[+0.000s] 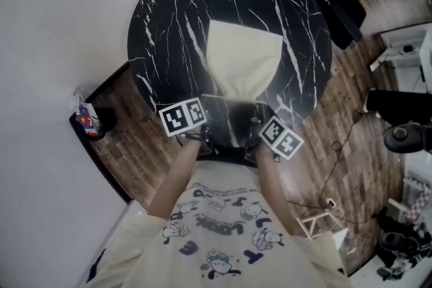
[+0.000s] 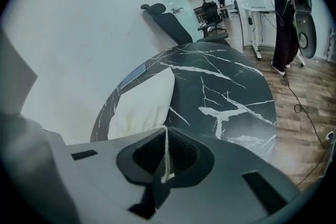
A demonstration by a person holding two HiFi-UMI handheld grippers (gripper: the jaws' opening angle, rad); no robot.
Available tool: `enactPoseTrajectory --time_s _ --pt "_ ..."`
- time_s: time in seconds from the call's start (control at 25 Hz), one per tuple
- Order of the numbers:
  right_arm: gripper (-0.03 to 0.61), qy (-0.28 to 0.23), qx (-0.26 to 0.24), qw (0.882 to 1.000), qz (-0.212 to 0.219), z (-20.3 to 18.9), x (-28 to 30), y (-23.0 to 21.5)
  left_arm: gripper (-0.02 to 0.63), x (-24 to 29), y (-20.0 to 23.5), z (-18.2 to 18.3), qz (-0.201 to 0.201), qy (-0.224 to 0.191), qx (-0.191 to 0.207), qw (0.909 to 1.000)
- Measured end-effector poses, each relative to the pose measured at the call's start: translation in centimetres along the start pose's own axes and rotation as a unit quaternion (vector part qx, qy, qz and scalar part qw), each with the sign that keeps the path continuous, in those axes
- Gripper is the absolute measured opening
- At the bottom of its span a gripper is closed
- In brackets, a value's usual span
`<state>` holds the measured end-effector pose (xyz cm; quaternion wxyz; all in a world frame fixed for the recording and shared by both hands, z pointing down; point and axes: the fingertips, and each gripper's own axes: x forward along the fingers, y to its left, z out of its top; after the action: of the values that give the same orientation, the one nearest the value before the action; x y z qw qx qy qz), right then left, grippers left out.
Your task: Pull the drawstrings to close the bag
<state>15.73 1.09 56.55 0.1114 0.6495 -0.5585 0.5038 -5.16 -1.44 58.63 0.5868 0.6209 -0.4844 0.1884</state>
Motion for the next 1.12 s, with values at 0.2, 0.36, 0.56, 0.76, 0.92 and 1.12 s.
enactPoseTrajectory --time_s 0.2,0.36,0.56,0.76,0.92,1.12 --pt "0.02 -0.007 0.014 1.0 0.004 0.2 -0.3 -0.2 0.044 -0.1 -0.1 0.4 0.011 -0.011 0.036 0.9992" --pt "0.02 -0.012 0.015 1.0 0.01 0.3 -0.4 0.0 0.044 -0.2 0.3 0.7 0.014 -0.019 0.018 0.9996" --pt "0.02 -0.016 0.018 1.0 0.013 0.4 -0.5 -0.1 0.044 -0.2 0.9 1.1 0.015 -0.024 -0.002 0.9996" --pt "0.02 -0.015 0.029 0.999 0.017 0.4 -0.5 -0.4 0.044 -0.2 1.4 1.2 0.015 -0.024 -0.013 0.9995" --pt "0.02 -0.019 0.059 0.998 0.011 0.5 -0.6 -1.5 0.044 -0.2 2.1 1.2 0.016 -0.022 -0.029 0.9992" --pt "0.017 -0.02 0.049 0.999 0.0 0.4 -0.7 -2.2 0.044 -0.4 3.1 1.7 0.026 -0.024 -0.039 0.9986"
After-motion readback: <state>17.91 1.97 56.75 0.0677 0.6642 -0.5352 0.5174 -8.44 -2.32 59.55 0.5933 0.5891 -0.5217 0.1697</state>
